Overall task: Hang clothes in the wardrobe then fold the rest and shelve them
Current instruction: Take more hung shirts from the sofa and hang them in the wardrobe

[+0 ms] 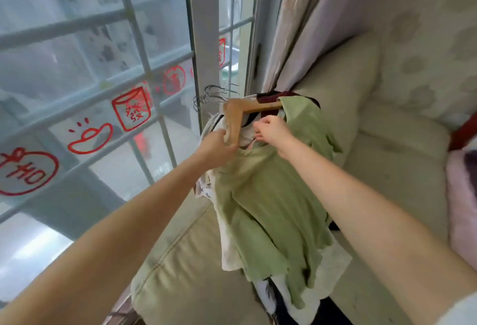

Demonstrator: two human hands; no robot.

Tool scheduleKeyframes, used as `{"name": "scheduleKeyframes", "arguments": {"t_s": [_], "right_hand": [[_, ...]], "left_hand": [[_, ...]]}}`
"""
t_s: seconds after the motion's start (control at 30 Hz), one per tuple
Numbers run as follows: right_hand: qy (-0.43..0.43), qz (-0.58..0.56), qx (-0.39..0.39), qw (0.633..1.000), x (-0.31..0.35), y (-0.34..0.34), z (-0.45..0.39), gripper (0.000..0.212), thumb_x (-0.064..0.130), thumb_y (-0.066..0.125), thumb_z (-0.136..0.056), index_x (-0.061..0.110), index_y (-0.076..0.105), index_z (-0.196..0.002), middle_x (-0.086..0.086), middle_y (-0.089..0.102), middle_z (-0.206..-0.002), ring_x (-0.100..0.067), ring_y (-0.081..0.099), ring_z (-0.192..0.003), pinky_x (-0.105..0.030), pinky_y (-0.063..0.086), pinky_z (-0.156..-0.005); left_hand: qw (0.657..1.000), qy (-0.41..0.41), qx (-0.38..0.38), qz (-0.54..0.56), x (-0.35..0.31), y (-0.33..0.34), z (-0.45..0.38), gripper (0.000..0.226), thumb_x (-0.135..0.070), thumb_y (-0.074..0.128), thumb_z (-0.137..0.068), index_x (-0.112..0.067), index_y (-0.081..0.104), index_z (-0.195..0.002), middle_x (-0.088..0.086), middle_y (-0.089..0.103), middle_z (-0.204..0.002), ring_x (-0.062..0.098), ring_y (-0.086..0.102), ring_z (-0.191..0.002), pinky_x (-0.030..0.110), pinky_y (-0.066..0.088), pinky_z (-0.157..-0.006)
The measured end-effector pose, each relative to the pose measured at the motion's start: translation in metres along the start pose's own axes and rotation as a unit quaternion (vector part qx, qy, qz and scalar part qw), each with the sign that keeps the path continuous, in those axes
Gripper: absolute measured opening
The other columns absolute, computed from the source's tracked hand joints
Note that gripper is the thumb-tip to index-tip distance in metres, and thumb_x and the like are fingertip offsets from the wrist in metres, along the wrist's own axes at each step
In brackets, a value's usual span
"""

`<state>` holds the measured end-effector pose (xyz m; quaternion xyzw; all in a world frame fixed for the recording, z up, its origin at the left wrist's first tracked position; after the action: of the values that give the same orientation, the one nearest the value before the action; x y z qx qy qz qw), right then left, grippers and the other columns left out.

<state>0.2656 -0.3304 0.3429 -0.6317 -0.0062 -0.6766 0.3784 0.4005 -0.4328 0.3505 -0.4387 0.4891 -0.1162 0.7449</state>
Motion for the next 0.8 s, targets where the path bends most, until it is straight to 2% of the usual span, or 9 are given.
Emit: {"name": "scheduleKeyframes", "arguments": {"t_s": [0.1, 0.17, 0.23, 0.3, 0.37, 0.43, 0.6, 0.7, 0.8], "right_hand": [[0.041, -0.107, 0.047, 0.992, 0.027, 0.027, -0.028, 0.013, 0.021, 0.059, -0.090, 0.009, 0.062, -0.095, -0.016, 0.064, -0.103, -0.031, 0.064, -0.098, -0.040, 0.053, -0.091], [0.065, -0.133, 0.067, 0.987, 0.037, 0.040, -0.036, 0.032, 0.021, 0.060, -0.089, 0.007, 0.057, -0.118, -0.012, 0.063, -0.114, -0.028, 0.061, -0.105, -0.039, 0.052, -0.092], [0.083, -0.128, 0.060, 0.986, 0.043, 0.049, -0.043, 0.043, 0.019, 0.066, -0.085, 0.006, 0.053, -0.123, -0.013, 0.063, -0.114, -0.028, 0.061, -0.104, -0.040, 0.052, -0.091], [0.103, -0.132, 0.046, 0.985, 0.042, 0.049, -0.046, 0.049, 0.014, 0.073, -0.079, 0.004, 0.052, -0.122, -0.016, 0.064, -0.111, -0.029, 0.064, -0.100, -0.043, 0.054, -0.089], [0.118, -0.160, 0.035, 0.979, 0.044, 0.046, -0.048, 0.050, 0.008, 0.076, -0.076, 0.002, 0.054, -0.120, -0.017, 0.065, -0.108, -0.030, 0.065, -0.098, -0.040, 0.057, -0.084], [0.122, -0.211, 0.031, 0.969, 0.049, 0.043, -0.047, 0.042, 0.004, 0.076, -0.076, -0.001, 0.059, -0.114, -0.020, 0.067, -0.105, -0.031, 0.066, -0.096, -0.038, 0.057, -0.077], [0.076, -0.237, 0.000, 0.968, 0.075, 0.027, -0.038, 0.030, 0.016, 0.077, -0.079, 0.001, 0.066, -0.103, -0.010, 0.069, -0.085, -0.021, 0.066, -0.077, -0.031, 0.055, -0.070], [0.070, -0.250, -0.047, 0.965, 0.073, 0.018, -0.027, 0.023, 0.024, 0.074, -0.083, 0.006, 0.063, -0.090, -0.002, 0.056, -0.061, -0.015, 0.055, -0.054, -0.028, 0.047, -0.053], [0.050, -0.298, -0.081, 0.950, 0.072, 0.004, -0.017, 0.024, 0.029, 0.069, -0.087, 0.011, 0.054, -0.090, 0.000, 0.044, -0.057, -0.016, 0.044, -0.044, -0.026, 0.039, -0.041]], "left_hand": [[0.996, -0.025, -0.004, 0.082, 0.004, 0.000, -0.011, 0.029, -0.028, 0.054, -0.089, -0.005, 0.063, -0.103, 0.007, 0.064, -0.092, 0.019, 0.056, -0.073, 0.029, 0.044, -0.059], [0.993, -0.020, 0.010, 0.120, 0.004, 0.000, -0.010, 0.030, -0.027, 0.053, -0.091, -0.004, 0.064, -0.107, 0.011, 0.068, -0.099, 0.023, 0.061, -0.079, 0.037, 0.051, -0.070], [0.988, -0.013, 0.023, 0.149, 0.007, -0.006, -0.013, 0.032, -0.026, 0.053, -0.093, -0.008, 0.061, -0.118, 0.005, 0.067, -0.105, 0.023, 0.064, -0.091, 0.038, 0.053, -0.080], [0.981, -0.022, 0.032, 0.190, 0.011, -0.011, -0.017, 0.031, -0.026, 0.052, -0.095, -0.016, 0.058, -0.124, -0.001, 0.063, -0.104, 0.021, 0.063, -0.098, 0.036, 0.053, -0.087], [0.963, -0.034, 0.040, 0.264, 0.017, -0.015, -0.026, 0.014, -0.022, 0.052, -0.095, -0.020, 0.064, -0.102, 0.004, 0.070, -0.101, 0.026, 0.066, -0.097, 0.040, 0.054, -0.091], [0.936, -0.059, 0.049, 0.343, 0.021, -0.016, -0.033, 0.016, -0.016, 0.052, -0.094, -0.020, 0.066, -0.088, 0.013, 0.071, -0.098, 0.030, 0.066, -0.093, 0.042, 0.053, -0.093], [0.917, -0.104, 0.091, 0.374, 0.013, -0.023, -0.057, 0.014, -0.011, 0.047, -0.089, -0.007, 0.059, -0.083, 0.014, 0.058, -0.081, 0.024, 0.052, -0.077, 0.036, 0.042, -0.072], [0.917, -0.111, 0.110, 0.366, -0.001, -0.024, -0.065, 0.012, -0.010, 0.043, -0.084, -0.005, 0.054, -0.083, 0.013, 0.052, -0.071, 0.021, 0.049, -0.060, 0.029, 0.037, -0.062], [0.894, -0.135, 0.104, 0.414, -0.013, -0.026, -0.073, 0.020, -0.008, 0.040, -0.094, -0.007, 0.054, -0.079, 0.005, 0.049, -0.060, 0.016, 0.046, -0.051, 0.024, 0.036, -0.052]]}}
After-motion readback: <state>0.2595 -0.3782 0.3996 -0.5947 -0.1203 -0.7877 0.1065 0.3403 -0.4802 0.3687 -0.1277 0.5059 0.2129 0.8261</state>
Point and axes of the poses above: each hand's wrist, its own z-axis away from the middle knuckle, its own y-axis out of the palm, x = y × z, the point moved 4 cm from there along -z, towards the middle knuckle
